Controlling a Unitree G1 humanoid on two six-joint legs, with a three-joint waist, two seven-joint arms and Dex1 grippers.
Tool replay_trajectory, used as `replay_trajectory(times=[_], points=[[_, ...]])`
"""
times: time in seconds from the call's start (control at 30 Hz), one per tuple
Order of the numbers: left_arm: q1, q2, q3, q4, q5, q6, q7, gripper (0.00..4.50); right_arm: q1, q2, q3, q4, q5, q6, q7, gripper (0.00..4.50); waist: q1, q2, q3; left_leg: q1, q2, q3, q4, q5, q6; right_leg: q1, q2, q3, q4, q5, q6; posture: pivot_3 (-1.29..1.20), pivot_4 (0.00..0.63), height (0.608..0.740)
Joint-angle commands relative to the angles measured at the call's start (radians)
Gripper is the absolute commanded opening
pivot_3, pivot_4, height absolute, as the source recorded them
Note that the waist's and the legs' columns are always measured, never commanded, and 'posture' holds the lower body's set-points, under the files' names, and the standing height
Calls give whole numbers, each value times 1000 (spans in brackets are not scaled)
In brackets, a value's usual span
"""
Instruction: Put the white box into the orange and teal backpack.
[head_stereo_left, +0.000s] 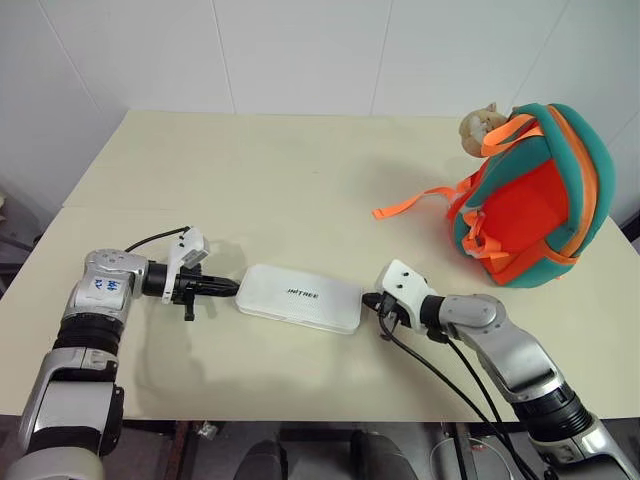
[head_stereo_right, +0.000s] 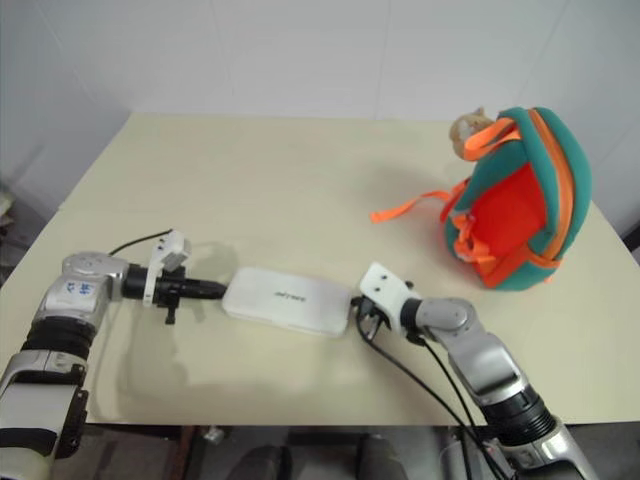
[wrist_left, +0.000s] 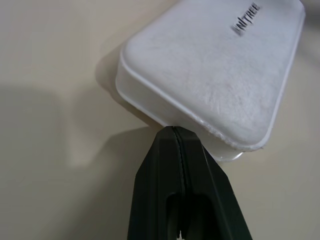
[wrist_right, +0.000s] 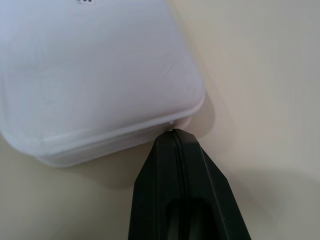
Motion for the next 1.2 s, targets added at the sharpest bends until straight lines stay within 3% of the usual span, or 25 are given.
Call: replay_trajectory(times=[0.03, 0.4, 0.93, 1.2], points=[[34, -15, -27, -139, -43, 45, -33, 0, -26, 20, 29, -14, 7, -52, 44, 120, 0, 0, 0, 0, 0, 0, 0, 0, 0, 0, 0, 0, 0, 0, 0, 0, 150, 740], [184, 17, -37, -420, -77, 182, -19, 0, -6, -45, 37, -91, 2, -22, 140, 120, 2, 0, 0, 0, 0, 0, -1, 0, 0, 0, -1, 0, -1, 0, 0, 0, 150, 740], [149, -2, -49, -338, -53, 122, -3, 0, 32, -72, 26, -120, -14, 8, 149, 120, 3, 0, 0, 1, 0, -1, 0, 0, 0, 2, -1, -1, -1, -1, -1, 0, 150, 740], [130, 33, -39, -281, -42, 123, 4, 0, 76, -144, -53, -158, -11, 40, 140, 120, 3, 0, 0, 2, 0, -2, 0, 1, 1, 2, -1, -1, -2, -1, -1, 0, 150, 740]])
